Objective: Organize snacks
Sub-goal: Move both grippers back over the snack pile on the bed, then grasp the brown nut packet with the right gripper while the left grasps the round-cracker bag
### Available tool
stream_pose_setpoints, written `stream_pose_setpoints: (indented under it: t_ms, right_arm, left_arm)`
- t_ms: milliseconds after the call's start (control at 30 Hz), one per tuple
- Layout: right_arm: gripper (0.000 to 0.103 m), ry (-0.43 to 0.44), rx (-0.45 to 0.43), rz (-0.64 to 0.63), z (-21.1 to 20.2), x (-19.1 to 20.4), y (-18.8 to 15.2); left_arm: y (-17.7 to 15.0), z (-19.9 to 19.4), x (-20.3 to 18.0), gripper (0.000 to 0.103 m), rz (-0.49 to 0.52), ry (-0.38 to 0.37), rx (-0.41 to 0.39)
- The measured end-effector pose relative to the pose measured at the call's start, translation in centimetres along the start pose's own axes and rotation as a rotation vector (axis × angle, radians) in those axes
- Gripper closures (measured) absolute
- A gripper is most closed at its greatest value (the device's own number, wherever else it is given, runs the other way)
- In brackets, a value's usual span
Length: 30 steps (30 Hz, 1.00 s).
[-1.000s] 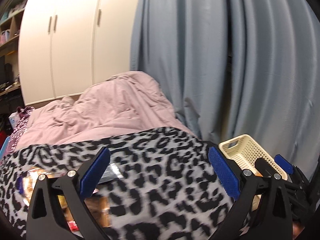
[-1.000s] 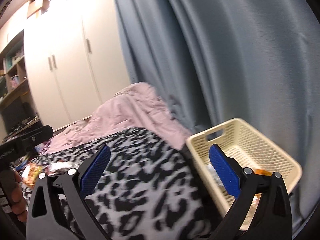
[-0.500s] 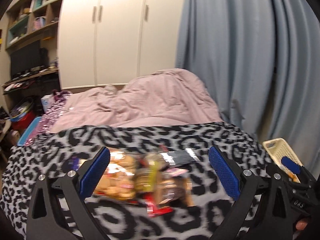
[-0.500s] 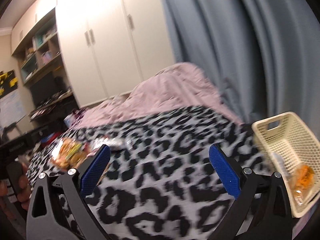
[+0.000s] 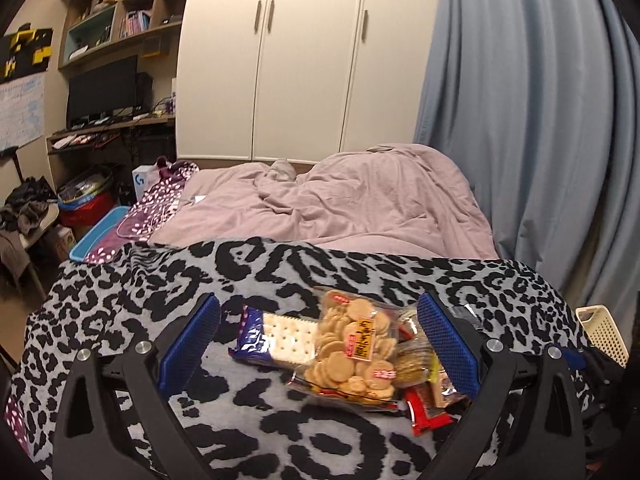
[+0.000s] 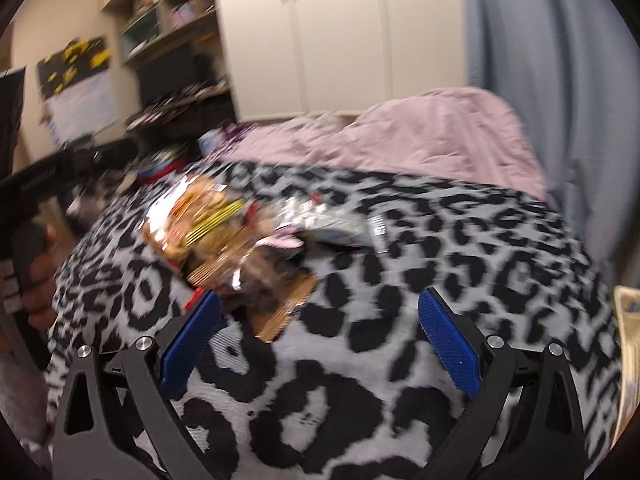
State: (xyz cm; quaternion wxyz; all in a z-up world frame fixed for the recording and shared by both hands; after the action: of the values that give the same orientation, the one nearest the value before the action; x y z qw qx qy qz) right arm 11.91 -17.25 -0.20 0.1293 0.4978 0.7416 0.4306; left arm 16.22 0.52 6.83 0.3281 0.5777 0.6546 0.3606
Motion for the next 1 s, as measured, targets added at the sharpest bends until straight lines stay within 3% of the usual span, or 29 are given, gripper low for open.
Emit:
stream_pose_setpoints:
  t_ms: [133,433,567,1000]
  right_arm:
    - [0.003,0.071,0.09,-0.05,2.5,0.9,0.0]
    - [0.003,0.116,0.199,-0.182,5.7,2.1,1.0]
    - [0.022,0.155,0.231,-0.22,7.0,2.8,1.2]
    - [0.039,0.214,0.246,-0.189,7.6,3.0,1.2]
  left_arm:
    - [-0.5,1.0,0.3,0.005,0.01,0.008,0.021]
    - [-1.2,2.5,1.0,0.005,0.004,0.022,0.05]
    - [-1.4,2.7,1.4,0.005,0.001,0.025,0.055]
    - [-2.0,3.6,1.9,0.005,-0.006,0.033,0.079]
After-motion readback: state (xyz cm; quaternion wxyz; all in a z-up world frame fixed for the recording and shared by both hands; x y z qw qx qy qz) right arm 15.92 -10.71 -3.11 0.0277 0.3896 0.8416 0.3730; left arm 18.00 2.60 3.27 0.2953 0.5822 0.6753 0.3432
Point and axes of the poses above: each gripper's, at about its wrist camera, not at the fingertips, and z roughly the way its jaws point, x to its left, y to its top, the point moved 7 cm from there along z, roughly the way its jaws point, and after that the axes turned 12 degrees about y, right-handed, at the moved point
